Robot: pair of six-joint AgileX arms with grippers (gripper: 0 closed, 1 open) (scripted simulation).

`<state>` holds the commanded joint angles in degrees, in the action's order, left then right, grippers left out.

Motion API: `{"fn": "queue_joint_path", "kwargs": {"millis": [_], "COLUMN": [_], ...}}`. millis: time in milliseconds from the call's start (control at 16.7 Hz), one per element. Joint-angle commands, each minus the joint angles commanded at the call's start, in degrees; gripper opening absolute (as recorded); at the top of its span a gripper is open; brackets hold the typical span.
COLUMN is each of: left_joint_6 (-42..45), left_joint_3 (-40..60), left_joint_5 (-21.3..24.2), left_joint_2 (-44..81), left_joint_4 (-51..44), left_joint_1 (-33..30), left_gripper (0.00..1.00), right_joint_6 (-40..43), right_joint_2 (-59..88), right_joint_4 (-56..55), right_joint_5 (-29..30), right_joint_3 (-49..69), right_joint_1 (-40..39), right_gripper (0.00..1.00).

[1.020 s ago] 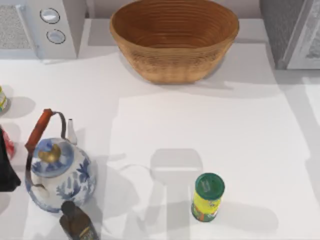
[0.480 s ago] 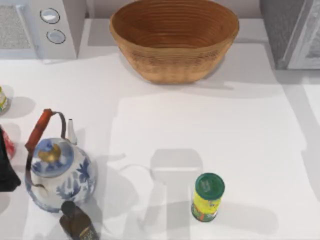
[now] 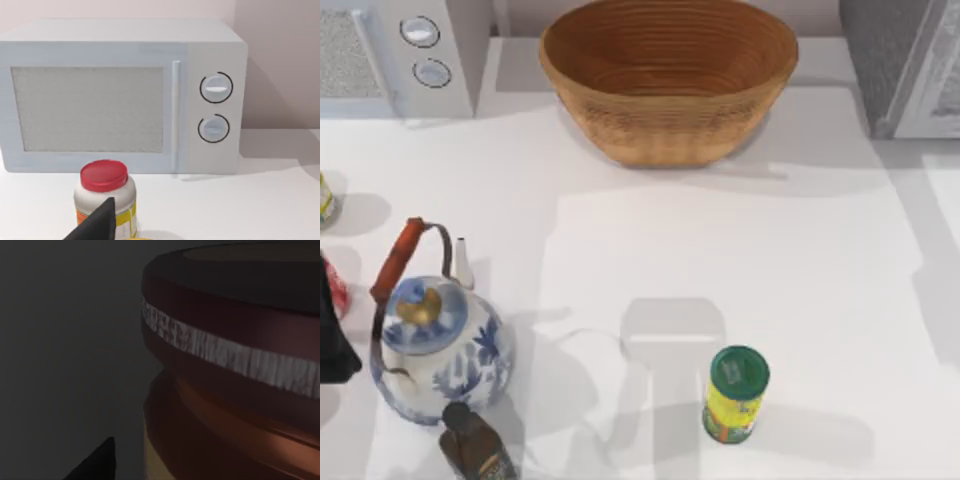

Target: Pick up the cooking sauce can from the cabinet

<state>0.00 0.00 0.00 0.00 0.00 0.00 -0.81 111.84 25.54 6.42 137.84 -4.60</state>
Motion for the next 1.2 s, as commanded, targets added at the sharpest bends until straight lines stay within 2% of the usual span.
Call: {"fn": "queue_joint_path", "kwargs": {"millis": [180, 960, 1200], "left_joint_6": [0.00, 0.00, 0.00], "left_joint_3": [0.00, 0.00, 0.00], "left_joint_5": [0.00, 0.00, 0.00], "left_joint_2": [0.00, 0.00, 0.00], "left_joint_4": [0.00, 0.00, 0.00], "left_joint_1": [0.00, 0.00, 0.00], "left_gripper": [1.00, 1.00, 1.00], "right_joint_6": [0.00, 0.00, 0.00], "right_joint_2": [0.00, 0.00, 0.00], "right_joint_4": [0.00, 0.00, 0.00], "right_joint_5": [0.00, 0.00, 0.00], "right_joint_3": [0.00, 0.00, 0.00], "right_joint_1": [0.00, 0.00, 0.00], "right_gripper": [1.00, 0.02, 0.00]}}
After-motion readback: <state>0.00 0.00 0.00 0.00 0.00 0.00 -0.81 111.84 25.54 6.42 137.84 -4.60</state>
